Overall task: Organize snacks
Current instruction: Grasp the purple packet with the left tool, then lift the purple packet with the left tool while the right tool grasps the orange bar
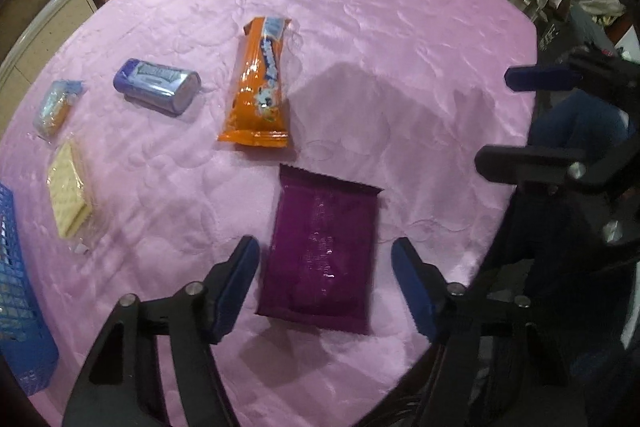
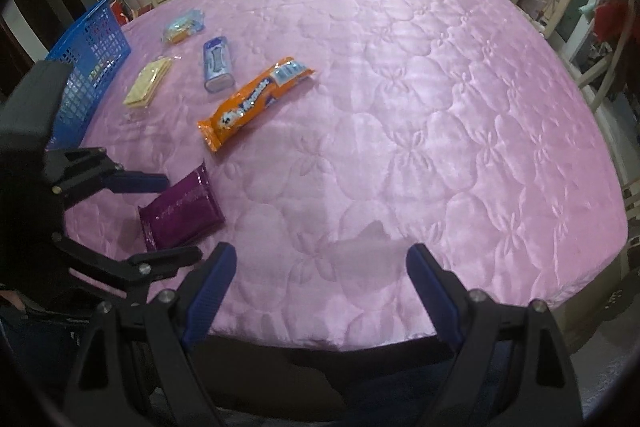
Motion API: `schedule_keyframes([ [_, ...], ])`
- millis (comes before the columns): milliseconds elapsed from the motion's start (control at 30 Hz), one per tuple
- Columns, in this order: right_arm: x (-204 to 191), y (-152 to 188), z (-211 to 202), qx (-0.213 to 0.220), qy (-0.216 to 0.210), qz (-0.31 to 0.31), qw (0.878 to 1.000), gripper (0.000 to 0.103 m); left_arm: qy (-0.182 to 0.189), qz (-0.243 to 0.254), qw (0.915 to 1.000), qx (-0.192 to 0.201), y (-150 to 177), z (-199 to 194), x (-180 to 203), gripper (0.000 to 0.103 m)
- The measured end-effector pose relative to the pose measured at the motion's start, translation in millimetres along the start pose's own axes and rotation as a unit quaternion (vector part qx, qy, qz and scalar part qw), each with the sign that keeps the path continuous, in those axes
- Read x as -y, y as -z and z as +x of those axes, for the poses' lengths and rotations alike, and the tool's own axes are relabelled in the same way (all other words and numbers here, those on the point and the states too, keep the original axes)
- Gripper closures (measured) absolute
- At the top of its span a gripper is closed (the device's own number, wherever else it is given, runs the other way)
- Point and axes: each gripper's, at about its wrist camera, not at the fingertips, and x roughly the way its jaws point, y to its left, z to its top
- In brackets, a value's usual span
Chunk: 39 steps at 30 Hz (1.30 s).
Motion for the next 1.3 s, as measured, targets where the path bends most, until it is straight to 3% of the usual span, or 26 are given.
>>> schedule_keyframes([
  [200,-2.1,-3.9,3.8,-0.006,-0.004,0.006,1.000,0.013,0.005,0.004,1.0000,0.002,2.4,-4.6,-0.4,0.057],
  [433,-8.1,-5.8,2.4,-0.011,0.001,-0.001,1.000,0.013,-0.006,0.006,0.9999,0.011,16.7,-13.1,0.2,0.058],
  [600,-12.4,-15.3,-3.5,-0.003,-0.004,-0.002,1.000,0.013,-0.014,-0.040,0.9981,0.044,26.2,-34.8,-14.5,0.058],
  [833,-28.4,-39.9,-1.5,0.022,-0.013,0.002,1.000,0.013,-0.053,-0.101,0.9905,0.076,29.2,-66.9,-59.8,0.057],
  [1200,-43.0,-89.8,37.8,0.006,-0.046,0.051,0.998,0.014,-0.092,-0.156,0.9782,0.101,6.2,-75.4,-106.6,0.057],
  [1233,-42.7,-94.8,44.3,0.000,-0.049,0.062,0.997,0.015,-0.090,-0.160,0.9777,0.102,3.6,-74.1,-110.0,0.057],
  [1300,-42.6,-101.0,53.2,-0.011,-0.052,0.076,0.996,0.032,-0.091,-0.164,0.9769,0.103,-0.1,-73.3,-113.2,0.057],
])
